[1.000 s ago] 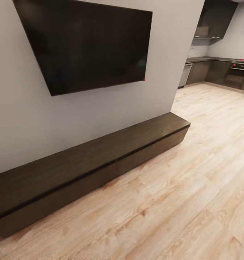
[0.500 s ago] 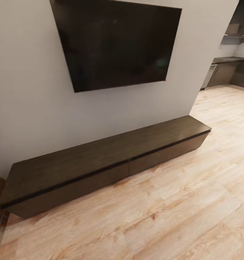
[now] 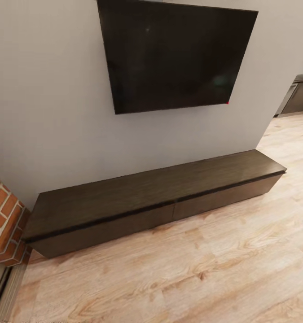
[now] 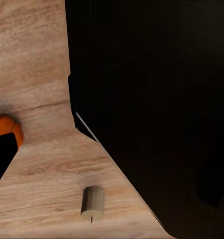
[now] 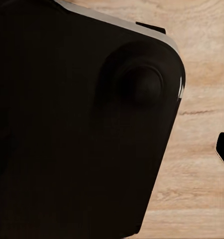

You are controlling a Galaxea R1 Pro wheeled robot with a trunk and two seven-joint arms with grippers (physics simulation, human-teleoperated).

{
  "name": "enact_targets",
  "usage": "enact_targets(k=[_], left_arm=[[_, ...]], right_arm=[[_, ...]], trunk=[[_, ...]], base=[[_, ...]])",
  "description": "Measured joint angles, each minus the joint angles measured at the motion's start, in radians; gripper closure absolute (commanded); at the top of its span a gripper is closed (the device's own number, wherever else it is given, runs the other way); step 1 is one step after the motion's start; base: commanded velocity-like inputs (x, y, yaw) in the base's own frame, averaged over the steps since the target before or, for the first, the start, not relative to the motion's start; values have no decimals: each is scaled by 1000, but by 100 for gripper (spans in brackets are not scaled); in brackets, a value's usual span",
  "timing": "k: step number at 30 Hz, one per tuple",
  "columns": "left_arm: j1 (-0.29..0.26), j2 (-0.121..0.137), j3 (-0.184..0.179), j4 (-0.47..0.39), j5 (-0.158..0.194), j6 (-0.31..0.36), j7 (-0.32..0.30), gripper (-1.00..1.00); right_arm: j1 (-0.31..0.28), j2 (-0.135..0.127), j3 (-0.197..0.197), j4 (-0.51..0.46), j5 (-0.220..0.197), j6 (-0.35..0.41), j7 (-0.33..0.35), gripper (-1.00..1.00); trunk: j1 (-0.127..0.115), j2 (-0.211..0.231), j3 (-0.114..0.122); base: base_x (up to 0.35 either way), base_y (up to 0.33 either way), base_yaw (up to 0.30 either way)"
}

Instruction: Place each of the two pumpkins and all three candles from the living room inside a cabinet in the living room (use any cabinet), then make sure every cabinet is closed, and position the cauldron so it is next to a table in the living room.

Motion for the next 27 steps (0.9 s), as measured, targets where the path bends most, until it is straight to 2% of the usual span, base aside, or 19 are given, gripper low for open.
enact_targets(k=[27], left_arm=[[0,0,0,0,0,0,1,-100]], right_arm=[[0,2,0,0,-2,-1,0,-100]], trunk=[[0,0,31]], base=[[0,0,216]])
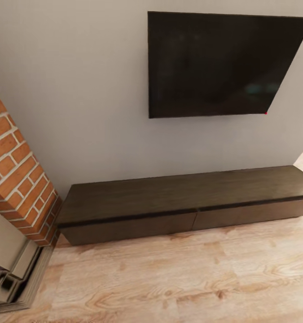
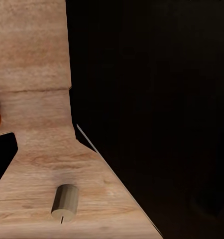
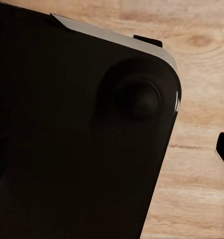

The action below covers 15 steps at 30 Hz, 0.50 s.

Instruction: Place each of the two pumpkins and all three candles from the living room inside a cabinet in the living room (use any cabinet), then make sure every cabinet is closed, and position the cauldron so it is next to a table in the living room.

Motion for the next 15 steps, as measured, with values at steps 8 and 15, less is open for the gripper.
enact_targets(k=[8,15], left_arm=[[0,0,0,0,0,0,0,-100],[0,0,0,0,0,0,0,-100]], right_arm=[[0,0,0,1,0,1,0,-100],[0,1,0,1,0,1,0,-100]], trunk=[[0,0,8],[0,0,16]], base=[[0,0,223],[0,0,187]])
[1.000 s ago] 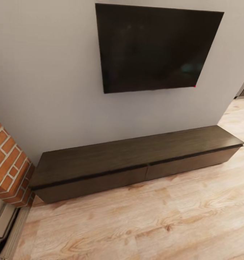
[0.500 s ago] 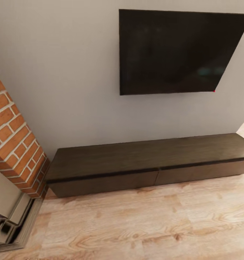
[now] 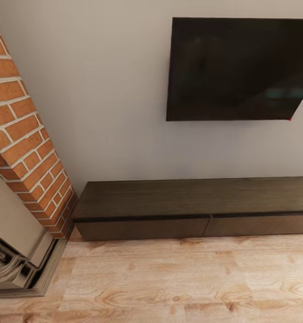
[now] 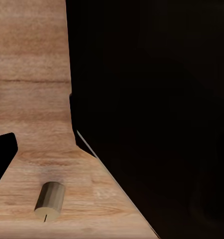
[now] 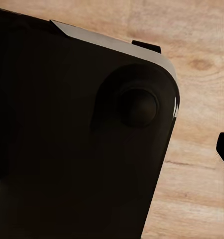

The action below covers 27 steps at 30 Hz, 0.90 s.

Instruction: Place each of the two pumpkins and all three candles from the living room inside a cabinet in the living room (use any cabinet), then make sure every cabinet is closed, and position the cauldron so it is next to a table in the living room.

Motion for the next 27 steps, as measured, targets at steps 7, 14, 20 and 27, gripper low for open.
enact_targets(k=[7,14,20,27], left_arm=[[0,0,0,0,0,0,0,-100],[0,0,-1,0,0,0,0,-100],[0,0,0,0,0,0,0,-100],[0,0,0,0,0,0,0,-100]], right_arm=[[0,-1,0,-1,0,0,0,-100],[0,-2,1,0,-1,1,-1,-100],[0,-4,2,0,-2,2,0,-100],[0,-5,-1,-1,-1,-2,-2,-100]], trunk=[[0,0,5],[0,0,7],[0,0,7],[0,0,9]], base=[[0,0,126],[0,0,36],[0,0,2],[0,0,-6]])
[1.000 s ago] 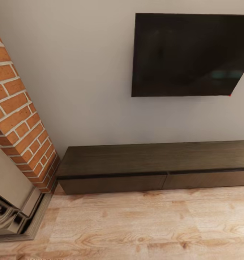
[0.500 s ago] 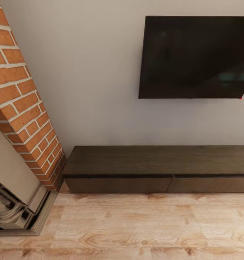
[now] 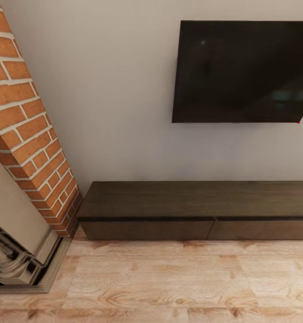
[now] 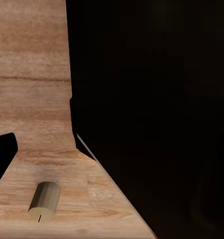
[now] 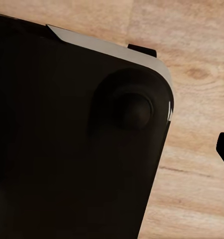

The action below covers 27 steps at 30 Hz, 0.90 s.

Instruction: Place each of the two pumpkins and all three candles from the living room inside a cabinet in the living room (use any cabinet), then make sure every cabinet is closed, and position the cauldron so it is next to a table in the living room.

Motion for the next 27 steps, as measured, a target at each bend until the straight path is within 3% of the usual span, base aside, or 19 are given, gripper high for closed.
enact_targets(k=[27], left_arm=[[0,0,0,0,0,-1,0,-100]], right_arm=[[0,2,1,1,2,0,1,-100]], trunk=[[0,0,41]], base=[[0,0,-1]])
